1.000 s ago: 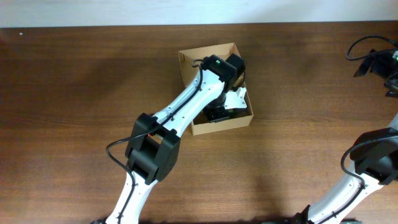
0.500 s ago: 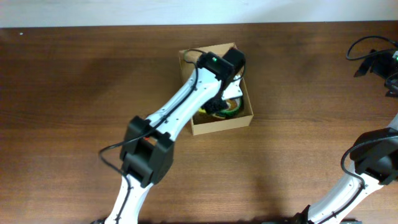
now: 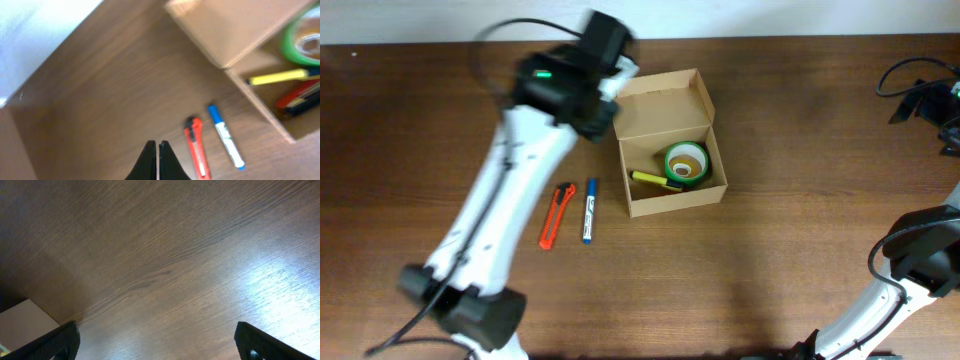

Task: Pack container
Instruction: 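Withdraw the left gripper and lower it onto the red box cutter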

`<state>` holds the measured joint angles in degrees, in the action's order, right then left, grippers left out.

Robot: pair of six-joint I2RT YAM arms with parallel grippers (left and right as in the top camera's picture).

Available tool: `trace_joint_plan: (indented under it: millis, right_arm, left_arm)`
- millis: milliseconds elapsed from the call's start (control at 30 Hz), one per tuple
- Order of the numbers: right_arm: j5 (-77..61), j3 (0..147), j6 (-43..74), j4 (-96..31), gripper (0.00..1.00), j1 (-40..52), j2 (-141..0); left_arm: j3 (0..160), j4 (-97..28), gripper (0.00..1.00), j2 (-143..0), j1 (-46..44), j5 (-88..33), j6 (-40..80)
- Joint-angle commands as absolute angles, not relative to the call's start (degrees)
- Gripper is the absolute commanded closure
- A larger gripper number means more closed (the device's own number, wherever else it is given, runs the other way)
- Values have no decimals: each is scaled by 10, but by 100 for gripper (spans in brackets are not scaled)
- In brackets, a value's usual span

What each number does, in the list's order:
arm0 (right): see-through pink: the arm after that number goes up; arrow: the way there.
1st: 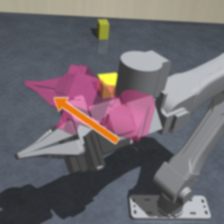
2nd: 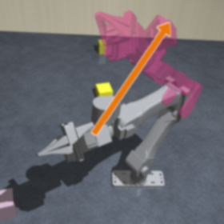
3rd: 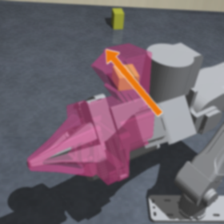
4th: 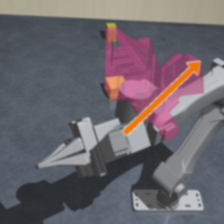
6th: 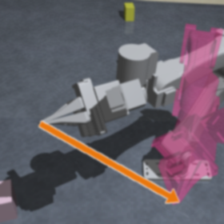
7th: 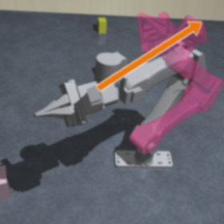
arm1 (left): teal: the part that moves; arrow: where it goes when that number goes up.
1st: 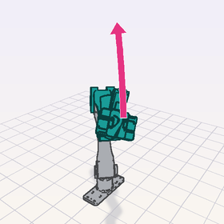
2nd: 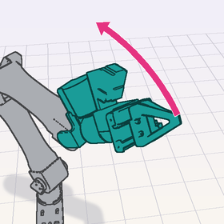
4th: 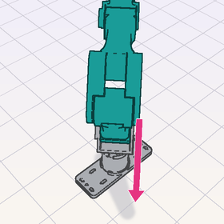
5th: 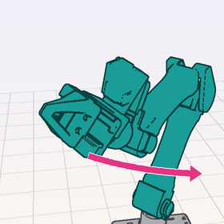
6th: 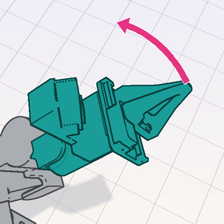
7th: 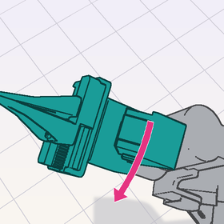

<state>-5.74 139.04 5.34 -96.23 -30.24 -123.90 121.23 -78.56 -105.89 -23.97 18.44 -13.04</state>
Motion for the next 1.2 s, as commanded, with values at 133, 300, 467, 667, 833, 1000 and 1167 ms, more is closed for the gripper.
trace_joint_plan:
  millis: [133,300,467,667,833,1000,1167]
  right_arm:
    - [-65,1390,49,-962,1,-300,-1222]
    - [-65,1390,49,-962,1,-300,-1222]
    - [-65,1390,49,-962,1,-300,-1222]
    - [-65,1390,49,-962,1,-300,-1222]
    - [-65,1390,49,-962,1,-300,-1222]
    - [-65,1390,49,-962,1,-300,-1222]
    - [-65,1390,49,-962,1,-300,-1222]
  left_arm:
    - [1026,-745,85,-915,-144,156,-93]
    - [794,-665,69,-787,-88,74,-140]
    - [663,-606,56,-759,-74,-20,-189]
    - [649,-576,54,-843,-74,-30,-194]
    - [651,-532,43,-962,-74,-46,-194]
    - [670,-514,43,-1045,-74,-60,-191]
    - [676,-507,44,-1072,-74,-64,-192]
